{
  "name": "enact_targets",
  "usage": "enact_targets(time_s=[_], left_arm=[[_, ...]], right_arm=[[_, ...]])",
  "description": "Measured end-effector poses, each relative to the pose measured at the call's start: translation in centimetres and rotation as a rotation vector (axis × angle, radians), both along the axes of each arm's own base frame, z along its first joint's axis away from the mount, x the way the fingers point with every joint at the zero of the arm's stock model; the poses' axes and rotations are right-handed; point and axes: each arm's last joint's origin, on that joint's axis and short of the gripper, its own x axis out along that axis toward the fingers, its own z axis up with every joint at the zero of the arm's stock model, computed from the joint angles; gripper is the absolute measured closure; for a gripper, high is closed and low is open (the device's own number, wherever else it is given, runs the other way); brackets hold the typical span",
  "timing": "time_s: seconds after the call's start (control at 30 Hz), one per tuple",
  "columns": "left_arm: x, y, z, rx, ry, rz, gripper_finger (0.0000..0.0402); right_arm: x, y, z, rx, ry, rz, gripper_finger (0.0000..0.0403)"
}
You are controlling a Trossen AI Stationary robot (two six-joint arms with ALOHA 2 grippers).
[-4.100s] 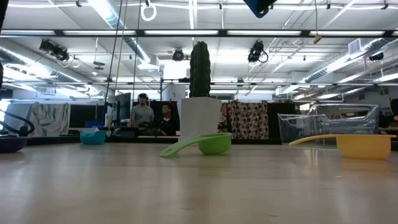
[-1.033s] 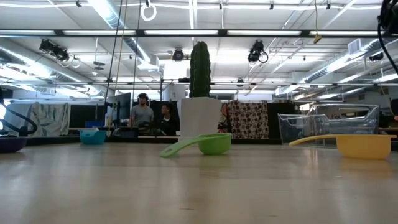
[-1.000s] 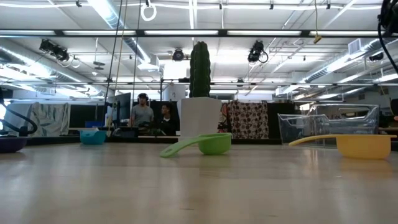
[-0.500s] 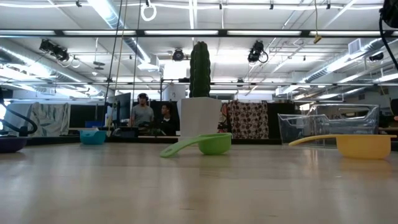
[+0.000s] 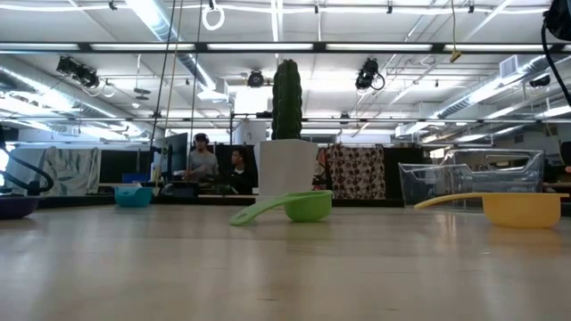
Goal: Nest measuring cups in basket
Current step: Stack the blue measuring cup on top of the orange measuring cup
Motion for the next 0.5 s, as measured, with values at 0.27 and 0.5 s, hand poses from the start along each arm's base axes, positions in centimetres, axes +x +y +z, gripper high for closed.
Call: enact_targets(time_s=[0.27,0.5], left_arm=[[0.0,0.0,0.0,0.0,0.0,0.0,0.0256],[0.0,0.0,0.0,0.0,0.0,0.0,0.0256]], right_arm=[[-1.0,0.5,-0.1,0.009,-0.016,-0.039,0.0392],[-0.3,1.4,-1.2,-0.003,-0.034,-0.108,0.0392]])
